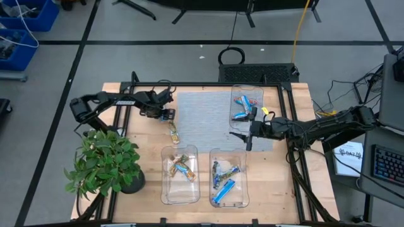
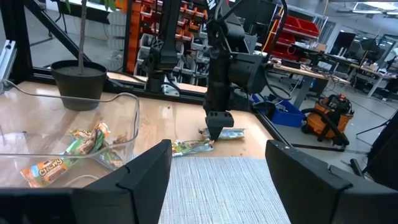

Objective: Pick and place Granola Bars by type
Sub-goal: Put the top yellow granola bar into the bottom left transparent bin

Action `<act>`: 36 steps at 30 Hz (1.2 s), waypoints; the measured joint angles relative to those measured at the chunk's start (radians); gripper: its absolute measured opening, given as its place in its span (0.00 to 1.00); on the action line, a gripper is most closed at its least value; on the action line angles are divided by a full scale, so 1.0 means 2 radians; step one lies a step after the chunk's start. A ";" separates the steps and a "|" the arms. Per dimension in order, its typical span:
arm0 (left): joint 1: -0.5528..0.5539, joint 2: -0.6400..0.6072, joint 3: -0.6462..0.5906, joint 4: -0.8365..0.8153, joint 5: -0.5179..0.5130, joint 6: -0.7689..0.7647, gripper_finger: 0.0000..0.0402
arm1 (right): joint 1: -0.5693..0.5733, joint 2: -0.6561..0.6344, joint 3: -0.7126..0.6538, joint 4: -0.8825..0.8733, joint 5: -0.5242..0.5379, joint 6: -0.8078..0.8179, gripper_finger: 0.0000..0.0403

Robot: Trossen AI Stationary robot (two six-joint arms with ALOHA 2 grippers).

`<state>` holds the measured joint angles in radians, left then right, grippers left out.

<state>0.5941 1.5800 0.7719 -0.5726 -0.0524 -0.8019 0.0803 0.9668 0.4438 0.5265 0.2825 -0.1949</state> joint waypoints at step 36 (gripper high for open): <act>-0.235 -0.268 -0.002 0.149 -0.029 0.275 0.00 | 0.000 0.000 0.000 -0.002 0.004 0.027 0.63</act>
<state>0.1248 1.0445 0.7683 -0.2743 -0.1096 -0.2518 0.0803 0.9672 0.4446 0.5229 0.2909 -0.1406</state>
